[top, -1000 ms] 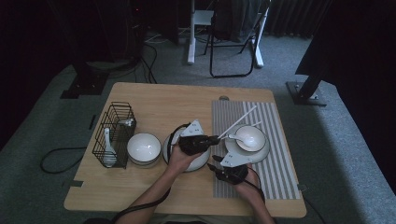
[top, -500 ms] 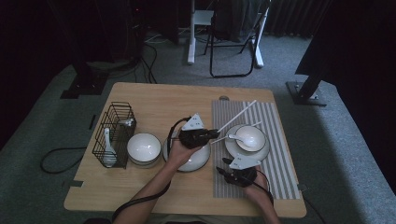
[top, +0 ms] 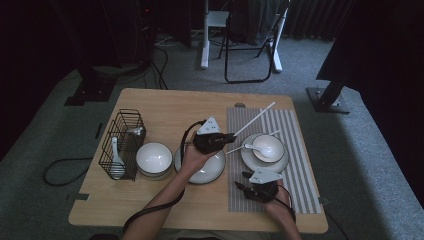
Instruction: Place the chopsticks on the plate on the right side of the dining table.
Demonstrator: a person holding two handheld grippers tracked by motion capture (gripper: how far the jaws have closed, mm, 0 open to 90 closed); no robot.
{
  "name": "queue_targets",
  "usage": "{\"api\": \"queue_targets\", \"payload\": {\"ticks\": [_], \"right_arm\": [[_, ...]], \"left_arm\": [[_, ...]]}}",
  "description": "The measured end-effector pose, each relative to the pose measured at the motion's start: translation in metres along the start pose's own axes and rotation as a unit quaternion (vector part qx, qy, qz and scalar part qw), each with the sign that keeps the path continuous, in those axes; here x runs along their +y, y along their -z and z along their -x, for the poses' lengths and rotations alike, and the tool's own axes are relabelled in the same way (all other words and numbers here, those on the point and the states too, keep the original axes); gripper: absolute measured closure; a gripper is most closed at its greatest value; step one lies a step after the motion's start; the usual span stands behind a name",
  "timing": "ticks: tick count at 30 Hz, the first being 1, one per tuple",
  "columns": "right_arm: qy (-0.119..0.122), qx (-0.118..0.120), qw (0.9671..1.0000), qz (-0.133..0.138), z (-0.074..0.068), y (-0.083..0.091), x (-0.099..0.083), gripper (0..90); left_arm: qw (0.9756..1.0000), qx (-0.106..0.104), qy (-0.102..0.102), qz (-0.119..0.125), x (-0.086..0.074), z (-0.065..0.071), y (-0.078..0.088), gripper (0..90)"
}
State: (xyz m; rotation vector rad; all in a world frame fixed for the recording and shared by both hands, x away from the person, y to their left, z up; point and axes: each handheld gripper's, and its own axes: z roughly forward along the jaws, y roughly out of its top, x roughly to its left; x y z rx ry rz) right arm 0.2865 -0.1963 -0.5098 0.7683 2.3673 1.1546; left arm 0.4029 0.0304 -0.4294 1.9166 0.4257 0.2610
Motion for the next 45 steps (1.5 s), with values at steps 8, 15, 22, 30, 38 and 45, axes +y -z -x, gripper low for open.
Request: {"api": "queue_targets", "payload": {"ticks": [8, 15, 22, 30, 38, 45], "right_arm": [[-0.008, 0.008, 0.9999, 0.003, 0.001, -0.001, -0.003, 52.4], [-0.019, 0.011, 0.9997, 0.005, 0.004, -0.001, -0.005, 51.7], [-0.019, 0.01, 0.9998, 0.003, 0.004, -0.003, -0.006, 51.4], [-0.022, 0.009, 0.9997, 0.005, 0.004, -0.001, -0.007, 51.3], [-0.021, 0.01, 0.9997, 0.004, 0.004, -0.002, -0.007, 51.3], [-0.02, 0.01, 0.9997, 0.002, 0.003, -0.003, -0.008, 51.3]], "left_arm": [[0.9999, 0.008, 0.002, -0.008, 0.001, -0.009, -0.009, 86.0], [0.9996, 0.019, 0.001, -0.02, 0.0, -0.014, -0.018, 85.9], [0.999, 0.028, -0.003, -0.034, 0.0, -0.018, -0.027, 85.9], [0.9982, 0.037, -0.004, -0.048, -0.002, -0.022, -0.037, 85.9], [0.9966, 0.043, -0.001, -0.07, -0.009, -0.025, -0.051, 86.0], [0.9958, 0.042, 0.0, -0.081, -0.011, -0.025, -0.058, 86.0]]}}
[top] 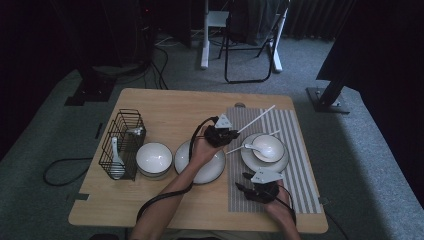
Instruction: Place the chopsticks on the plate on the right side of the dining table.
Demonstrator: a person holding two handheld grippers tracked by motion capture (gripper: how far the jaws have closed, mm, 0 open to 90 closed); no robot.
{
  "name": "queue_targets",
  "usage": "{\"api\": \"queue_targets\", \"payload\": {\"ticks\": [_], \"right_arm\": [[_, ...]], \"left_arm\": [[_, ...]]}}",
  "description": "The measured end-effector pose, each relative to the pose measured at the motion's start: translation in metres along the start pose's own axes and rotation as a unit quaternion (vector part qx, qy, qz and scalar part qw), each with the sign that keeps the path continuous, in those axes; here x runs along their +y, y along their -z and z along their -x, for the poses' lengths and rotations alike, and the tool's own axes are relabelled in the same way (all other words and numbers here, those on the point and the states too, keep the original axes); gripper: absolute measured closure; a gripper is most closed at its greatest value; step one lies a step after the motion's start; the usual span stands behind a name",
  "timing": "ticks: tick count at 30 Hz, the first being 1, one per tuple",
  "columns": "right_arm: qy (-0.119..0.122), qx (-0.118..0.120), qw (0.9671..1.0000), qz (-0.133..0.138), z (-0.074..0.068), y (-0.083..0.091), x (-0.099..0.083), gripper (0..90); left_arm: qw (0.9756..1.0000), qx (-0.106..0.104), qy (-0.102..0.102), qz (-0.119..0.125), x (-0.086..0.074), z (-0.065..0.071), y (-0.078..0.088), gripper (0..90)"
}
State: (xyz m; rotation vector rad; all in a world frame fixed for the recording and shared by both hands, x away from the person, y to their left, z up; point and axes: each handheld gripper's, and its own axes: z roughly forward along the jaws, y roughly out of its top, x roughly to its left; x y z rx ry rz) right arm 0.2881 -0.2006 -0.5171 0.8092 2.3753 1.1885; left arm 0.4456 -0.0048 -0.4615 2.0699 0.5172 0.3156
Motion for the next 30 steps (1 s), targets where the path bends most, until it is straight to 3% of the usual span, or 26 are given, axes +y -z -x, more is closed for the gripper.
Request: {"api": "queue_targets", "payload": {"ticks": [16, 30], "right_arm": [[0.0, -0.003, 1.0, 0.001, -0.001, 0.0, -0.001, 51.2], [0.001, -0.005, 1.0, 0.0, 0.0, 0.0, -0.001, 51.2]], "left_arm": [[0.9988, 0.004, 0.004, -0.049, -0.01, 0.0, -0.022, 85.9], [0.9965, 0.005, -0.013, -0.083, -0.014, 0.003, -0.031, 85.8]]}}
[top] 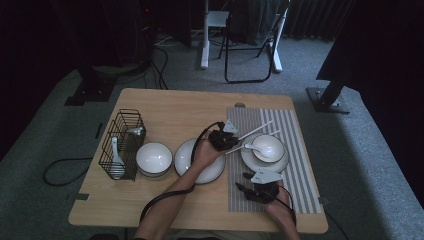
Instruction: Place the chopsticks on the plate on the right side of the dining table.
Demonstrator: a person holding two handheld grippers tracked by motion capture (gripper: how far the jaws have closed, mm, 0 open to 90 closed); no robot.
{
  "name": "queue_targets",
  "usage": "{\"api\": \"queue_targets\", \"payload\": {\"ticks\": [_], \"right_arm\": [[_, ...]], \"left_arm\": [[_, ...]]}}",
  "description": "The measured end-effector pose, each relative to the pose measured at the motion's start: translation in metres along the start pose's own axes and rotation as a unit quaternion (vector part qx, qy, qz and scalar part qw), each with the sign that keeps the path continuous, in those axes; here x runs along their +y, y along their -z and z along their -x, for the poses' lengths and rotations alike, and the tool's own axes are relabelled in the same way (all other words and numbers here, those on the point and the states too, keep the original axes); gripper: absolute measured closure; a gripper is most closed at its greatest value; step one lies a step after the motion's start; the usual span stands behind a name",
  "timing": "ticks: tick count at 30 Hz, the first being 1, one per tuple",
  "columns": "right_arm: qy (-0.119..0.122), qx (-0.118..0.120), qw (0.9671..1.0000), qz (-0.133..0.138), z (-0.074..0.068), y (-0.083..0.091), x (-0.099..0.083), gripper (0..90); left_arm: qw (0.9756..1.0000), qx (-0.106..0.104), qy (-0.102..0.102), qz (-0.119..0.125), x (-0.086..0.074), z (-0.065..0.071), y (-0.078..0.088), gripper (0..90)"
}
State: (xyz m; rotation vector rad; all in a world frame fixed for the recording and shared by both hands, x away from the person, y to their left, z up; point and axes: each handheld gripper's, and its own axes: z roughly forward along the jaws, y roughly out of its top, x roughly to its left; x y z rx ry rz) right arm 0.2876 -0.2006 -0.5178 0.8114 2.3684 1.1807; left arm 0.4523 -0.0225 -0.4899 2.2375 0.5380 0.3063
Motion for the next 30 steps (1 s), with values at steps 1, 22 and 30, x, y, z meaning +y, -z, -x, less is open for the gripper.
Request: {"api": "queue_targets", "payload": {"ticks": [1, 22, 30], "right_arm": [[0.0, 0.0, 1.0, 0.0, 0.0, 0.0, 0.0, 51.3], [-0.004, -0.003, 1.0, 0.0, 0.0, 0.001, -0.001, 51.3], [-0.004, -0.003, 1.0, -0.002, 0.0, 0.0, -0.001, 51.2]], "left_arm": [[1.0, 0.0, -0.003, -0.002, 0.001, 0.0, -0.001, 85.8], [0.9997, -0.001, -0.019, -0.012, 0.007, 0.01, -0.01, 85.8], [0.9998, -0.001, -0.016, -0.009, 0.006, 0.009, -0.01, 83.1]]}}
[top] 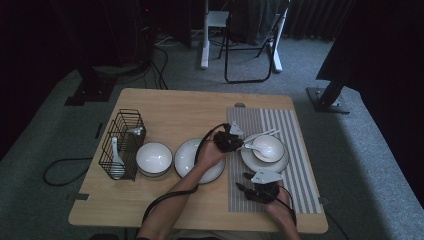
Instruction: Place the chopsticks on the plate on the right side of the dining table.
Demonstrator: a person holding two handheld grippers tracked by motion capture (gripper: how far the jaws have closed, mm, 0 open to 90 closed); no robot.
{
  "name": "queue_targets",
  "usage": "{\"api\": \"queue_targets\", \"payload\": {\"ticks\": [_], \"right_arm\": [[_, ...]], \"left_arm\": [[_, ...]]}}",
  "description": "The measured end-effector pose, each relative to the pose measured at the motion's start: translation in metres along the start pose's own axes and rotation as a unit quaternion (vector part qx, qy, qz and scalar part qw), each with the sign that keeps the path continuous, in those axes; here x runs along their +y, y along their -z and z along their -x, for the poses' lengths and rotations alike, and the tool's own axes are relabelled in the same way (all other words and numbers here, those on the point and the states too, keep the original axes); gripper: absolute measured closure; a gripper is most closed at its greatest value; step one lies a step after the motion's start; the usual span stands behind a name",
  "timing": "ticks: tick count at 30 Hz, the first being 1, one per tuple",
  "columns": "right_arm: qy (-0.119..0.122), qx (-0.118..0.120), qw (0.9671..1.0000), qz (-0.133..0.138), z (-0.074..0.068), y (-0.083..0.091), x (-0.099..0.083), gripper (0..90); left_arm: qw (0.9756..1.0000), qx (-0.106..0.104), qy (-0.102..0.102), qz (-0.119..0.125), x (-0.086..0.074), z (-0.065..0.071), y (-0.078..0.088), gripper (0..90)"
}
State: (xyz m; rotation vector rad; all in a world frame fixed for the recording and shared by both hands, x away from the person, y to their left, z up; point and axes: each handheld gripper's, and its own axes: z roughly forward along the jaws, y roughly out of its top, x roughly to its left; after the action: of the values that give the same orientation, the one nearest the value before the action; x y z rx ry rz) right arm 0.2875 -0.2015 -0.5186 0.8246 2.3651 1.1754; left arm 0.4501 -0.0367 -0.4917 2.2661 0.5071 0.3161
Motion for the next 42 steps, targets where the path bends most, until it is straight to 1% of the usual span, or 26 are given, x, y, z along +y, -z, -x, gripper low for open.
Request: {"api": "queue_targets", "payload": {"ticks": [5, 7, 11, 14, 17, 18, 20, 23, 26, 29, 30, 32, 37, 42], "right_arm": [[0.0, 0.0, 1.0, 0.0, 0.0, 0.0, 0.0, 51.2], [0.0, 0.0, 1.0, 0.0, 0.0, 0.0, 0.0, 51.2], [0.0, 0.0, 1.0, 0.0, 0.0, 0.0, 0.0, 51.2], [0.0, 0.0, 1.0, 0.0, 0.0, 0.001, -0.001, 51.2], [-0.001, -0.001, 1.0, -0.001, 0.0, 0.0, -0.001, 51.1], [-0.001, -0.001, 1.0, -0.001, 0.0, 0.0, -0.001, 51.1], [0.002, -0.002, 1.0, -0.002, 0.0, 0.0, -0.001, 51.1], [0.001, -0.003, 1.0, -0.002, 0.0, 0.0, -0.001, 51.1], [0.001, -0.003, 1.0, -0.002, 0.0, 0.0, -0.001, 51.1], [0.001, -0.003, 1.0, -0.002, 0.0, 0.0, -0.001, 51.1], [0.002, -0.004, 1.0, -0.001, 0.0, 0.0, -0.001, 50.9], [0.001, -0.004, 1.0, -0.001, 0.0, 0.0, -0.002, 50.9], [0.002, -0.004, 1.0, -0.001, 0.0, 0.0, -0.002, 50.9], [0.002, -0.004, 1.0, -0.002, 0.0, 0.0, -0.002, 50.8]], "left_arm": [[1.0, -0.005, 0.005, 0.006, -0.001, -0.001, 0.002, 79.7], [0.9998, -0.009, 0.008, 0.014, -0.001, -0.001, 0.003, 79.5], [0.9997, -0.01, 0.009, 0.02, -0.002, -0.001, 0.006, 78.5], [0.9992, -0.01, 0.016, 0.035, -0.002, -0.002, 0.015, 78.0], [0.9978, -0.011, 0.028, 0.059, -0.003, -0.003, 0.026, 78.0], [0.9978, -0.011, 0.028, 0.059, -0.003, -0.003, 0.026, 78.0], [0.9971, -0.009, 0.03, 0.07, -0.005, -0.004, 0.034, 78.1], [0.9967, -0.008, 0.032, 0.074, -0.006, -0.006, 0.038, 78.1], [0.9966, -0.005, 0.034, 0.075, -0.009, -0.005, 0.043, 78.1], [0.9965, -0.005, 0.033, 0.076, -0.01, -0.005, 0.045, 78.2], [0.9962, -0.004, 0.034, 0.08, -0.013, -0.002, 0.049, 78.2], [0.9964, -0.003, 0.032, 0.078, -0.014, -0.001, 0.051, 78.3], [0.9975, 0.0, 0.03, 0.064, -0.019, 0.0, 0.053, 78.3], [0.9982, 0.002, 0.034, 0.049, -0.025, -0.002, 0.052, 79.8]]}}
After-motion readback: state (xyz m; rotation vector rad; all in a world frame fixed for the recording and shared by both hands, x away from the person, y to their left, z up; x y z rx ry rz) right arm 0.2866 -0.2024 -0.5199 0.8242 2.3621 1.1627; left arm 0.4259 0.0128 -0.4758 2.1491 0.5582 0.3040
